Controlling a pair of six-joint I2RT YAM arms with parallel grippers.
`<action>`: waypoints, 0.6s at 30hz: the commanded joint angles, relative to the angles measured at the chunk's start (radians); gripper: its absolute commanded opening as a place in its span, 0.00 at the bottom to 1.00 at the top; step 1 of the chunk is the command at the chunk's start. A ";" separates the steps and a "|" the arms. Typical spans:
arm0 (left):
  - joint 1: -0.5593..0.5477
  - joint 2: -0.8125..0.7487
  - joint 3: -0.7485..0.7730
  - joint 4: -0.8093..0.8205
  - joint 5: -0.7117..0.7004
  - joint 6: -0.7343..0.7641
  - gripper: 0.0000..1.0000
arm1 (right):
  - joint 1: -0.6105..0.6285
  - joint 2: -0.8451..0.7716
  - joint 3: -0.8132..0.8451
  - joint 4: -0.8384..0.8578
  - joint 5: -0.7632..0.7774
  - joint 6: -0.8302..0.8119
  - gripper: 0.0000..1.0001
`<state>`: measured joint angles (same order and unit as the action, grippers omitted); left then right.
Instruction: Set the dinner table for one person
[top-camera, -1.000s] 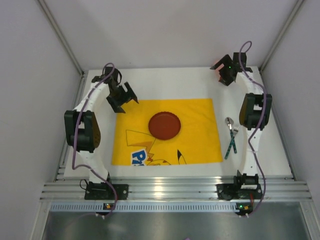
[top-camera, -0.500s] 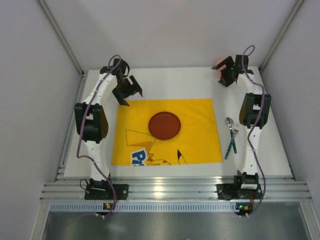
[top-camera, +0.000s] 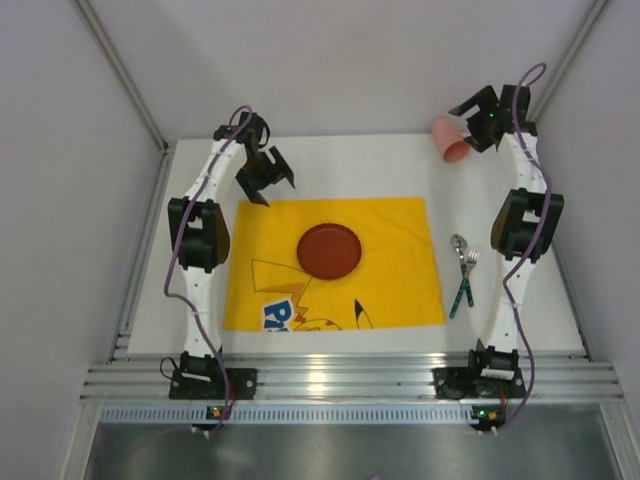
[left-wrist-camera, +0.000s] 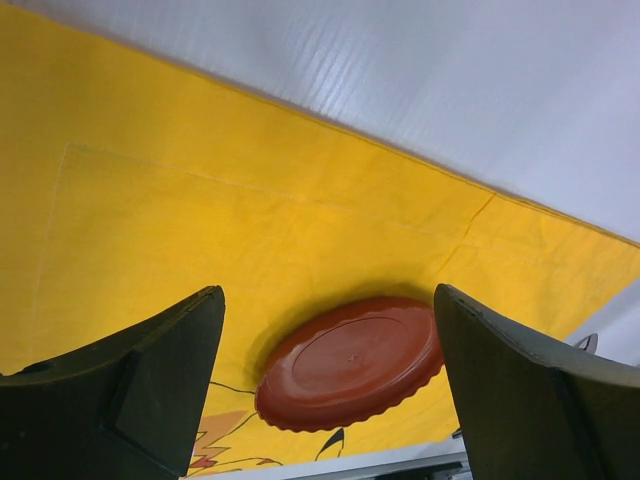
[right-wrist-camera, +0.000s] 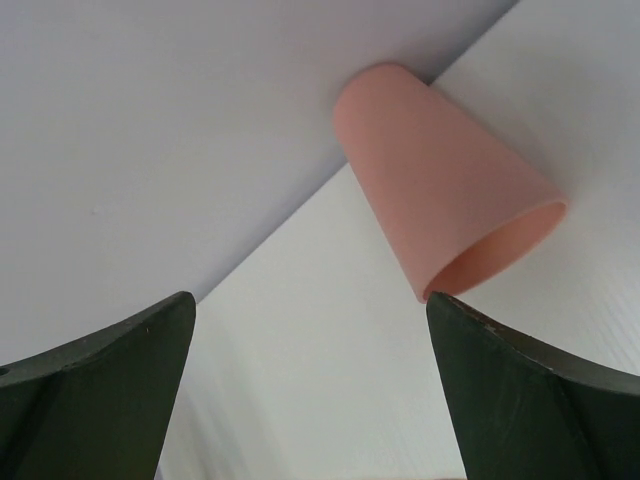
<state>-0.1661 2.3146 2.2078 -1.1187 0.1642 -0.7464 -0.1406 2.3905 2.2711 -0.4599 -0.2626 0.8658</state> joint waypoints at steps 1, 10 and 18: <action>-0.003 -0.004 0.046 -0.053 0.015 -0.008 0.91 | -0.005 0.087 0.105 0.032 0.023 0.033 1.00; 0.007 -0.023 0.050 -0.081 -0.017 0.013 0.91 | 0.004 0.037 0.030 0.056 0.037 0.062 1.00; 0.013 -0.023 0.009 -0.067 -0.008 0.022 0.90 | 0.007 -0.070 -0.185 0.185 0.049 0.050 1.00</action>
<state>-0.1589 2.3154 2.2150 -1.1645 0.1520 -0.7307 -0.1394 2.4092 2.0876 -0.3885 -0.2214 0.9024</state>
